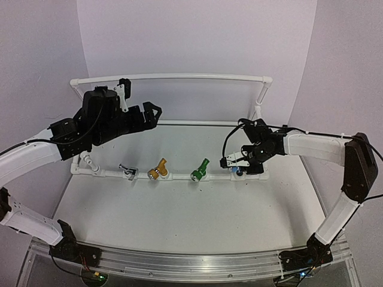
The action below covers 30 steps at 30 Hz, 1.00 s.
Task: Install the water faucets
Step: Screw the water faucet onto the adaptor.
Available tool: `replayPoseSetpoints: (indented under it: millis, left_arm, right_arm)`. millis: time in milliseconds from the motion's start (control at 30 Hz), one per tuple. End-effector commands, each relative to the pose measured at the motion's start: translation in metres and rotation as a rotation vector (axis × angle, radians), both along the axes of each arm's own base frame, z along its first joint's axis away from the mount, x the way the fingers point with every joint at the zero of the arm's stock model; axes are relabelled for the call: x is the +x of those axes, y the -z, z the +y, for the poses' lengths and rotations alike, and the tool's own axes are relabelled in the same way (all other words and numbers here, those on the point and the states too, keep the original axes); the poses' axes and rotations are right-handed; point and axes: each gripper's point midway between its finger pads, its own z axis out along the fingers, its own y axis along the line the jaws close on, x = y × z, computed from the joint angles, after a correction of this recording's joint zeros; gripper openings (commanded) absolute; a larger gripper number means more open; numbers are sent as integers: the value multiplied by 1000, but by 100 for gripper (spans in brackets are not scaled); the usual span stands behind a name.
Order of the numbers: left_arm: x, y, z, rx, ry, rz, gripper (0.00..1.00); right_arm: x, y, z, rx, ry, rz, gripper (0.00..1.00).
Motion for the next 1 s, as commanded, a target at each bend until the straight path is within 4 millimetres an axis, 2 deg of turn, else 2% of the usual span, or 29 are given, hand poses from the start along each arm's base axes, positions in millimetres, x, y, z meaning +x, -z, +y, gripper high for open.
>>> replayPoseSetpoints:
  millis: [0,300,500,700,800,967]
  left_arm:
    - [-1,-16,8,-42,-22,-27,99]
    - [0,-17,5,-38,-15,-30,99]
    - [0,-18,5,-35,-14,-31,99]
    - [1,-17,3,-33,-10,-28,99]
    - [1,-17,2,-31,-5,-26,99]
    - [3,-15,0,-25,-4,-25,99]
  right_arm:
    - [-11,-8,-4,24,-20,15,0]
    - [-21,-4,-2,43,-39,44,0]
    - [-22,10,-10,-28,-93,44,0]
    - [-2,13,-26,-151,-201,-10,0]
    - [10,9,-26,-183,-231,-34,0]
    - [16,8,-26,-249,-321,-48,0]
